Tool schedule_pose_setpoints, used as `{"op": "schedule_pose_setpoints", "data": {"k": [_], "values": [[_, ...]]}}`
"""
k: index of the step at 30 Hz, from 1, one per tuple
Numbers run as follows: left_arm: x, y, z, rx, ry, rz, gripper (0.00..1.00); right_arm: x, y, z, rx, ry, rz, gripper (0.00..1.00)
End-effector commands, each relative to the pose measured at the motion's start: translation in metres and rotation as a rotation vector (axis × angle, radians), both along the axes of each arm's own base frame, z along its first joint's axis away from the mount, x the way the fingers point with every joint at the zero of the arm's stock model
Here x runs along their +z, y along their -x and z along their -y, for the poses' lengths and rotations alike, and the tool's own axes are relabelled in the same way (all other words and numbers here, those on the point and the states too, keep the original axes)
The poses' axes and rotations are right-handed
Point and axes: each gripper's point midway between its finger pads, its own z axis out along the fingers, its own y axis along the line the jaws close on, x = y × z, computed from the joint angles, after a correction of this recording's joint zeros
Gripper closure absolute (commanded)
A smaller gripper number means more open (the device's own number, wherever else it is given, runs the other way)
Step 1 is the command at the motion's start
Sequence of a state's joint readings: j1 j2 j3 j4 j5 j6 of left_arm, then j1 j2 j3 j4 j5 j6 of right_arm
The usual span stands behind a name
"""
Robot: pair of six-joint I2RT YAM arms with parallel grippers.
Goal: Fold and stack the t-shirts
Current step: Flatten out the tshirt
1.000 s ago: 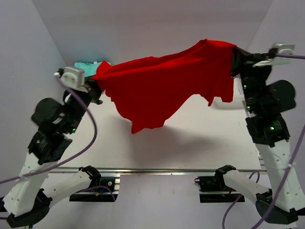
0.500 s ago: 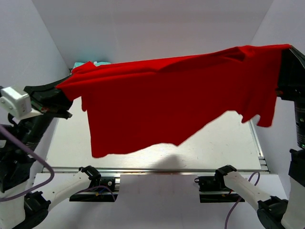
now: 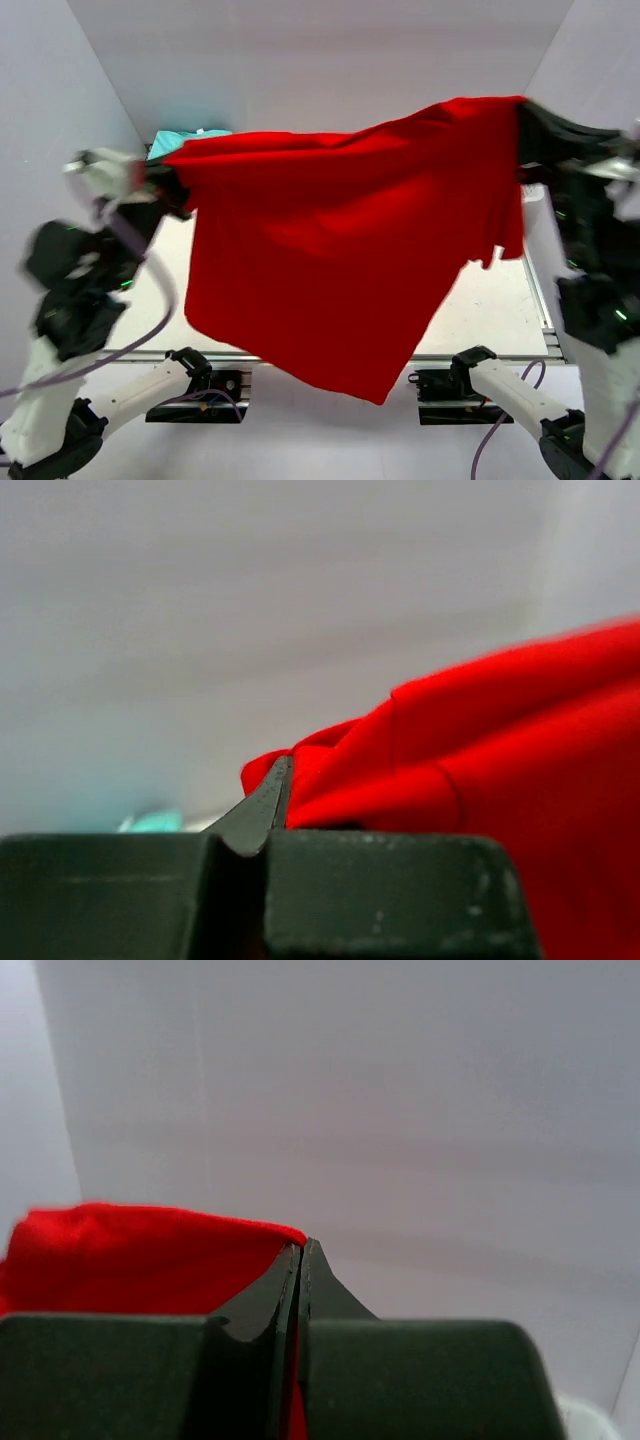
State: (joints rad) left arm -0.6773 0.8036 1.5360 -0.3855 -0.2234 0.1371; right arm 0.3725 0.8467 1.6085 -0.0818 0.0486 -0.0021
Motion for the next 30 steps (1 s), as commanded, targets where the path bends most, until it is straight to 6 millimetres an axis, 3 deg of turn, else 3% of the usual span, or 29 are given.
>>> {"op": "schedule_pose_setpoints", "data": {"k": [1,2,3,4,5,6,10,12,13,14,15,16,17,18,19,20,21,22,23,25,26,27,28,29,30], "values": [[-0.057,-0.064,-0.019,0.318,0.082,-0.135,1.0,-0.06,-0.072,-0.016,-0.043,-0.015,-0.136,1.0],[-0.073,-0.074,-0.02,0.368,0.077,-0.162,1.0,-0.076,-0.086,-0.021,-0.037,-0.015,-0.174,1.0],[-0.109,-0.089,-0.026,0.464,0.063,-0.229,1.0,-0.085,-0.096,-0.024,-0.043,-0.019,-0.189,1.0],[-0.125,-0.098,-0.025,0.499,0.069,-0.256,1.0,-0.127,-0.122,-0.033,-0.05,0.012,-0.287,1.0],[-0.159,-0.108,-0.029,0.579,0.06,-0.317,1.0,-0.148,-0.14,-0.038,-0.051,-0.003,-0.349,1.0],[-0.187,-0.122,-0.02,0.604,0.018,-0.367,1.0,-0.163,-0.151,-0.041,-0.06,-0.005,-0.385,1.0],[-0.271,-0.162,-0.002,0.688,-0.105,-0.509,1.0,-0.281,-0.219,-0.06,-0.11,0.009,-0.654,1.0],[-0.301,-0.177,0.003,0.711,-0.146,-0.568,1.0,-0.311,-0.234,-0.062,-0.132,0.02,-0.727,1.0],[-0.315,-0.186,0.002,0.717,-0.161,-0.603,1.0,-0.336,-0.252,-0.068,-0.147,0.04,-0.789,1.0],[-0.343,-0.199,0.01,0.714,-0.201,-0.658,1.0,-0.347,-0.257,-0.069,-0.157,0.052,-0.818,1.0],[-0.357,-0.206,0.012,0.712,-0.199,-0.691,1.0,-0.353,-0.262,-0.067,-0.179,0.041,-0.837,1.0],[-0.366,-0.214,0.008,0.725,-0.193,-0.713,1.0,-0.378,-0.279,-0.068,-0.212,0.059,-0.891,1.0],[-0.389,-0.224,0.01,0.728,-0.214,-0.751,1.0,-0.383,-0.285,-0.067,-0.225,0.07,-0.899,1.0],[-0.398,-0.231,0.01,0.733,-0.211,-0.769,1.0,-0.394,-0.296,-0.068,-0.246,0.081,-0.917,1.0],[-0.398,-0.242,0.003,0.758,-0.2,-0.772,1.0,-0.391,-0.303,-0.069,-0.257,0.087,-0.915,1.0],[-0.405,-0.249,0.003,0.761,-0.208,-0.786,1.0,-0.422,-0.313,-0.07,-0.277,0.127,-0.968,1.0],[-0.426,-0.256,0.002,0.776,-0.239,-0.818,1.0,-0.42,-0.321,-0.07,-0.285,0.131,-0.96,1.0],[-0.426,-0.267,-0.001,0.78,-0.227,-0.821,1.0,-0.424,-0.325,-0.071,-0.291,0.144,-0.965,1.0],[-0.433,-0.272,0.006,0.756,-0.235,-0.836,1.0,-0.444,-0.336,-0.073,-0.3,0.163,-0.995,1.0],[-0.449,-0.287,0.001,0.763,-0.238,-0.864,1.0,-0.444,-0.348,-0.076,-0.305,0.168,-0.987,1.0],[-0.453,-0.291,0.002,0.763,-0.243,-0.869,1.0,-0.472,-0.354,-0.077,-0.311,0.193,-1.032,1.0],[-0.457,-0.294,-0.003,0.776,-0.245,-0.878,1.0,-0.455,-0.365,-0.081,-0.309,0.173,-0.995,1.0],[-0.452,-0.301,-0.003,0.799,-0.222,-0.867,1.0,-0.468,-0.37,-0.081,-0.317,0.191,-1.008,1.0],[-0.464,-0.305,-0.013,0.825,-0.234,-0.892,1.0,-0.459,-0.38,-0.085,-0.309,0.174,-0.966,1.0],[-0.46,-0.314,-0.008,0.813,-0.213,-0.889,1.0,-0.465,-0.387,-0.085,-0.312,0.184,-0.959,1.0]]}}
